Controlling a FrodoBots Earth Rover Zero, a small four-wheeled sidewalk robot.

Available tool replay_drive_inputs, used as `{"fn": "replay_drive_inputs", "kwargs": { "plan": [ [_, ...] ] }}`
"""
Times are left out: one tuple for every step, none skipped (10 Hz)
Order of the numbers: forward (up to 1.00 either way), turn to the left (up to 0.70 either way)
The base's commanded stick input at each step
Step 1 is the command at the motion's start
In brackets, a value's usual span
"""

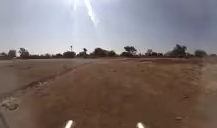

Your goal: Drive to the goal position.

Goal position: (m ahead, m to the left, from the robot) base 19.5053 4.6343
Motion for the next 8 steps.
{"fn": "replay_drive_inputs", "kwargs": {
  "plan": [
    [0.50,0.00],
    [0.50,0.00],
    [0.50,0.00],
    [0.50,0.00],
    [0.50,0.00],
    [0.50,0.00],
    [0.50,0.00],
    [0.50,0.00]
  ]
}}
